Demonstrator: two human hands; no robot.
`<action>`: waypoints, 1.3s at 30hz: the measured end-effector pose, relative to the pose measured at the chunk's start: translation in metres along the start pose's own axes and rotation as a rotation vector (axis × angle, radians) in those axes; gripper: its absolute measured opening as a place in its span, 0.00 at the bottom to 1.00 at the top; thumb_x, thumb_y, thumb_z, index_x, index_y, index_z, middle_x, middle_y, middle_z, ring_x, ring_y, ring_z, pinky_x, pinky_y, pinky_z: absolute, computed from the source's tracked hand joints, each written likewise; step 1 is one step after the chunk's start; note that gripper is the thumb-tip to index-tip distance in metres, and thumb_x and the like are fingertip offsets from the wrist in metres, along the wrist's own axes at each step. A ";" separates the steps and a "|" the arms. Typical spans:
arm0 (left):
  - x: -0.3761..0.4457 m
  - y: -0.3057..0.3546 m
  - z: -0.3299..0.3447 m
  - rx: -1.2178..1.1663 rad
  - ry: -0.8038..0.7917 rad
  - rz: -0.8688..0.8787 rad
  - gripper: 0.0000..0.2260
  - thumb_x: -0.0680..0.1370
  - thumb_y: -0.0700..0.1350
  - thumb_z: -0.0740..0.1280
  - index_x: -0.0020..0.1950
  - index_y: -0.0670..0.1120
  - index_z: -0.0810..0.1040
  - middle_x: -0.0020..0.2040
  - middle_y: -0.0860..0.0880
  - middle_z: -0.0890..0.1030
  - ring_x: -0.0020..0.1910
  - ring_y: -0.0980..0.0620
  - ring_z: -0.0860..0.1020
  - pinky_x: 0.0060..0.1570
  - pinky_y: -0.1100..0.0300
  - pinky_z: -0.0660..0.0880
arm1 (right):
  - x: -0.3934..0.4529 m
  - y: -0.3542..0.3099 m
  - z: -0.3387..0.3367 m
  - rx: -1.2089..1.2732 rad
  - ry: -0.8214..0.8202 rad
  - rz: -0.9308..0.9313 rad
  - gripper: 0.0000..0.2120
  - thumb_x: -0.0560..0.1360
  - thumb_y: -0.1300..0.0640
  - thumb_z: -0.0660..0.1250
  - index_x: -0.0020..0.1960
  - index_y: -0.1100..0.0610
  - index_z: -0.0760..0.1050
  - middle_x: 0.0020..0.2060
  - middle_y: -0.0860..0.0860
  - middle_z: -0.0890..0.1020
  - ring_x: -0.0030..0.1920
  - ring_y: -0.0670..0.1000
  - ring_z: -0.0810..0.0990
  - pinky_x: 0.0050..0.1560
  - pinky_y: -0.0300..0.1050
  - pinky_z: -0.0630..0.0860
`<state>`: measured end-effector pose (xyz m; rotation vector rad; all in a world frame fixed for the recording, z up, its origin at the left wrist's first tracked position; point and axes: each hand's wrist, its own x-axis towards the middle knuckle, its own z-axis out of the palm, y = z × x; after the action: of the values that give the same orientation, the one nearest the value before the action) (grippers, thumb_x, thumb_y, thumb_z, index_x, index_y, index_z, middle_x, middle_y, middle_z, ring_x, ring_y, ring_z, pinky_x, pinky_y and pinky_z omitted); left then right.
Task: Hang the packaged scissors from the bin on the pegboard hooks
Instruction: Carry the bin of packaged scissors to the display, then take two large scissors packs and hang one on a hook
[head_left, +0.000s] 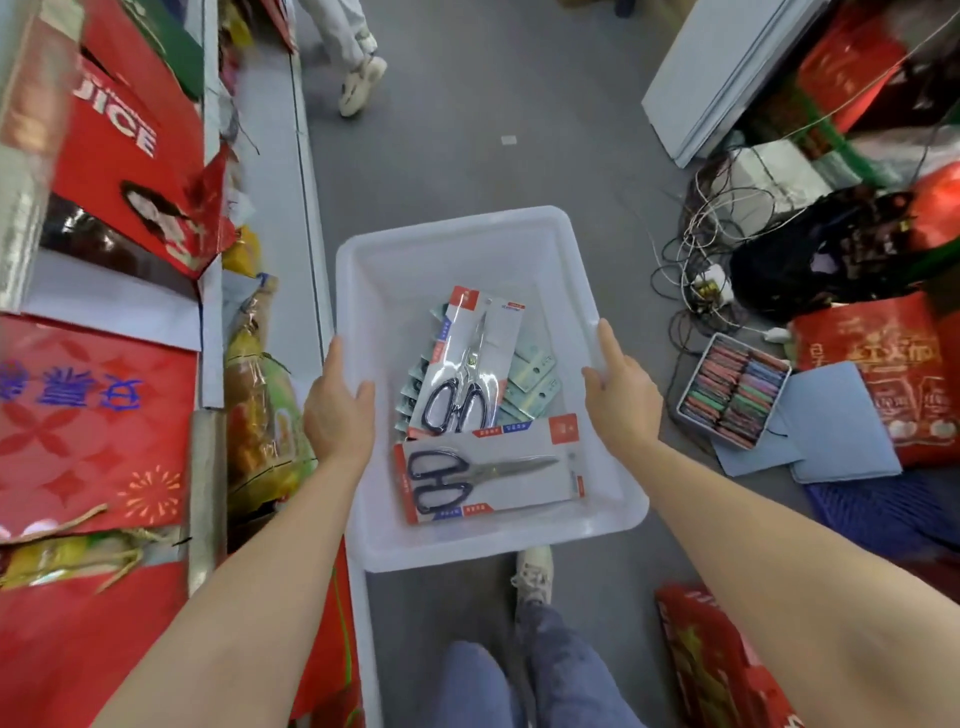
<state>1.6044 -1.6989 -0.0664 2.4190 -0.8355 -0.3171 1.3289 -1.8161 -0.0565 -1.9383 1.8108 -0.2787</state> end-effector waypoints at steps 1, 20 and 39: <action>0.012 -0.002 0.010 -0.005 0.004 -0.002 0.29 0.78 0.44 0.67 0.78 0.53 0.63 0.62 0.39 0.79 0.59 0.38 0.77 0.57 0.48 0.72 | 0.012 -0.002 0.009 -0.003 -0.003 0.003 0.28 0.81 0.53 0.58 0.78 0.44 0.51 0.44 0.54 0.77 0.42 0.57 0.77 0.47 0.54 0.76; 0.143 -0.037 0.125 -0.035 -0.017 -0.040 0.28 0.78 0.43 0.68 0.77 0.53 0.65 0.63 0.39 0.79 0.60 0.38 0.77 0.59 0.48 0.73 | 0.135 -0.003 0.132 -0.042 0.013 0.065 0.29 0.81 0.53 0.58 0.78 0.43 0.51 0.45 0.54 0.77 0.40 0.59 0.77 0.42 0.51 0.73; 0.083 0.032 0.191 0.420 -0.751 0.654 0.17 0.75 0.49 0.71 0.63 0.50 0.77 0.59 0.49 0.76 0.59 0.48 0.71 0.61 0.56 0.67 | 0.131 -0.003 0.122 -0.137 -0.034 0.030 0.30 0.82 0.53 0.58 0.79 0.45 0.49 0.50 0.53 0.74 0.38 0.57 0.76 0.36 0.47 0.69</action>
<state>1.5794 -1.8528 -0.2077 2.1879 -2.1280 -0.8732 1.4012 -1.9205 -0.1831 -1.9934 1.8789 -0.1139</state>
